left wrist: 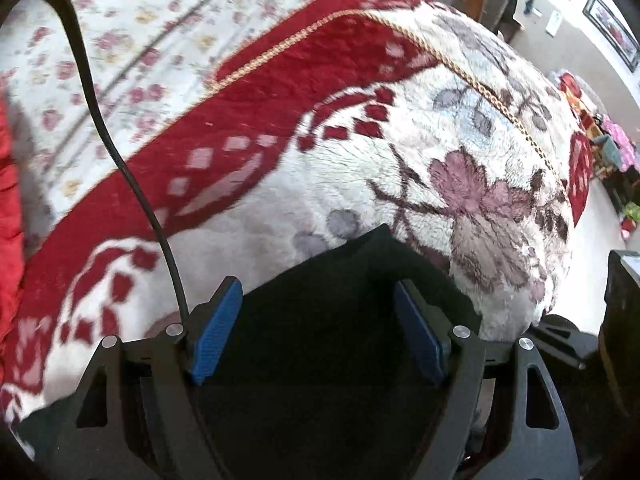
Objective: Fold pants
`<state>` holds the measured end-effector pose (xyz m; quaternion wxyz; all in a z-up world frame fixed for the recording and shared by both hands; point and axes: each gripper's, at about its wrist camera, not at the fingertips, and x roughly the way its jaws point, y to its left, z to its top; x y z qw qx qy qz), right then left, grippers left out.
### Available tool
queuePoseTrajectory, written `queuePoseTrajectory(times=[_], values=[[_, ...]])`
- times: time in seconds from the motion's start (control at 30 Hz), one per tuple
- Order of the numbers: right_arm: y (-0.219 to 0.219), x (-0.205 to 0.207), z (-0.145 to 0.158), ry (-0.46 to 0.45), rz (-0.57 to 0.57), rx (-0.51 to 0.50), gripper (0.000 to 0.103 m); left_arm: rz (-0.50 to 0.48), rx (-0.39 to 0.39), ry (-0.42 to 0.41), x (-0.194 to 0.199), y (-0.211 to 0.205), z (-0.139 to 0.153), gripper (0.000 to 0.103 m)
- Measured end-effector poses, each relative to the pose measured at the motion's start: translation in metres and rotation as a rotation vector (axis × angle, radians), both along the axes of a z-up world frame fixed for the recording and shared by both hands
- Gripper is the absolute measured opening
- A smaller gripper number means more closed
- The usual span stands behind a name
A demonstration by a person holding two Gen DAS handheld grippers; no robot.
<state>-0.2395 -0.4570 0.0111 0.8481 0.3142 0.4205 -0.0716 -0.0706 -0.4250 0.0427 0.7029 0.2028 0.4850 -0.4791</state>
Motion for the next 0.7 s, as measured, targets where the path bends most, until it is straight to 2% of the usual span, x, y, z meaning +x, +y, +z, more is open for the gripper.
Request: queuePoseTrajectory(times=[0.1, 0.23, 0.27, 0.3, 0.4, 0.43, 0.47, 0.57, 0.7], values=[[-0.003, 0.003, -0.002, -0.036, -0.029, 0.006, 0.069, -0.023, -0.009, 0.037, 0.003, -0.014, -0.009, 0.078], [-0.007, 0.014, -0.002, -0.075, -0.069, -0.004, 0.066, -0.031, -0.016, 0.021, 0.004, -0.023, -0.016, 0.078], [-0.006, 0.016, -0.002, -0.077, -0.079, -0.027, 0.056, -0.033, -0.025, 0.011, 0.003, -0.024, -0.016, 0.078], [-0.006, 0.019, -0.002, -0.078, -0.086, -0.042, 0.036, -0.034, -0.034, 0.002, 0.002, -0.025, -0.017, 0.078], [-0.014, 0.023, -0.003, -0.112, -0.115, -0.007, 0.023, -0.031, -0.04, -0.035, 0.0, -0.026, -0.017, 0.072], [-0.015, 0.024, -0.001, -0.119, -0.108, -0.005, 0.022, -0.027, -0.043, -0.043, 0.0, -0.024, -0.016, 0.066], [-0.014, 0.024, 0.002, -0.126, -0.096, -0.012, 0.019, -0.023, -0.053, -0.034, 0.002, -0.02, -0.012, 0.061], [-0.002, 0.027, 0.028, -0.182, -0.04, -0.055, 0.018, 0.014, -0.128, 0.026, 0.014, 0.004, 0.011, 0.06], [0.036, 0.044, 0.071, -0.26, 0.099, -0.147, 0.018, 0.121, -0.235, 0.011, 0.031, 0.058, 0.059, 0.06]])
